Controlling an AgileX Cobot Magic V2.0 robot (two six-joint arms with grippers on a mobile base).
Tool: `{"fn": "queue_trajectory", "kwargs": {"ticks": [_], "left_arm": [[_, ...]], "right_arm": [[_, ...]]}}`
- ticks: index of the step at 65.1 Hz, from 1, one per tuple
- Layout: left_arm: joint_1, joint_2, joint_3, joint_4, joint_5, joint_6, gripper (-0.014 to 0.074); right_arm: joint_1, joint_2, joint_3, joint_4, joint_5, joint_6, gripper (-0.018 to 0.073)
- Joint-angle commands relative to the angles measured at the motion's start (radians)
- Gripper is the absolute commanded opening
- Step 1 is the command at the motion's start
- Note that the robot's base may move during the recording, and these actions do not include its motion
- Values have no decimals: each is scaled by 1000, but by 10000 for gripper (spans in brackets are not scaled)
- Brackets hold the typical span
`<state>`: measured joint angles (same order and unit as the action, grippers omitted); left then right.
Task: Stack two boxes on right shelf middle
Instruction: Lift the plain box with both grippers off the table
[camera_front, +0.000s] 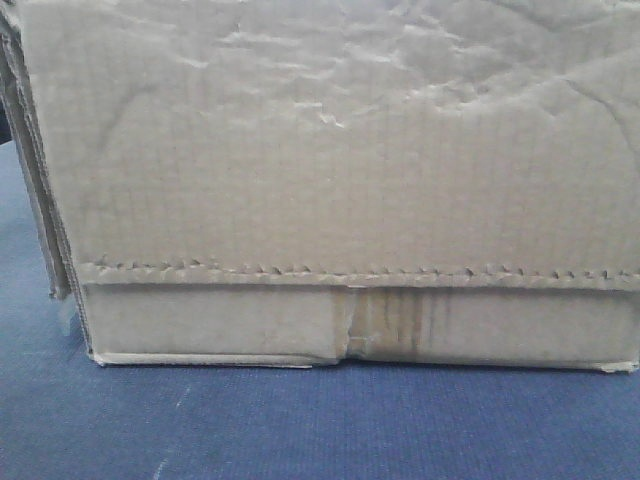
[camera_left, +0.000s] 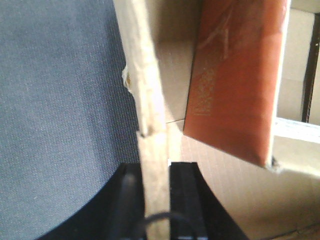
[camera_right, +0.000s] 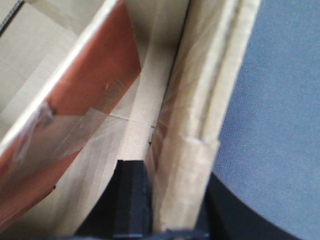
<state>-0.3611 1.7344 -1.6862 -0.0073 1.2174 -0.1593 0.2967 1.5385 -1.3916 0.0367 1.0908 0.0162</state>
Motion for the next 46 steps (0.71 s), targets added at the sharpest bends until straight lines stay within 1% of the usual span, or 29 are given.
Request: {"fn": "queue_trajectory", "kwargs": {"ticks": [1,21,35,46], "left_arm": [[0,-51,-35,7,4,0,-111],[0,-165,-147,7,4,0,-111],[0,-242,-217,7,4,0,-111],[0,-274,-265,15,-16,0,-111]], "right_arm": [[-7,-45,-16,-50,-15,1,-153],[-7,-208,-22,-48,-150,1,-153],[-7,-275,-128,-48,-153,1,-153],[-7,-284,-228,-23,-131,1,-153]]}}
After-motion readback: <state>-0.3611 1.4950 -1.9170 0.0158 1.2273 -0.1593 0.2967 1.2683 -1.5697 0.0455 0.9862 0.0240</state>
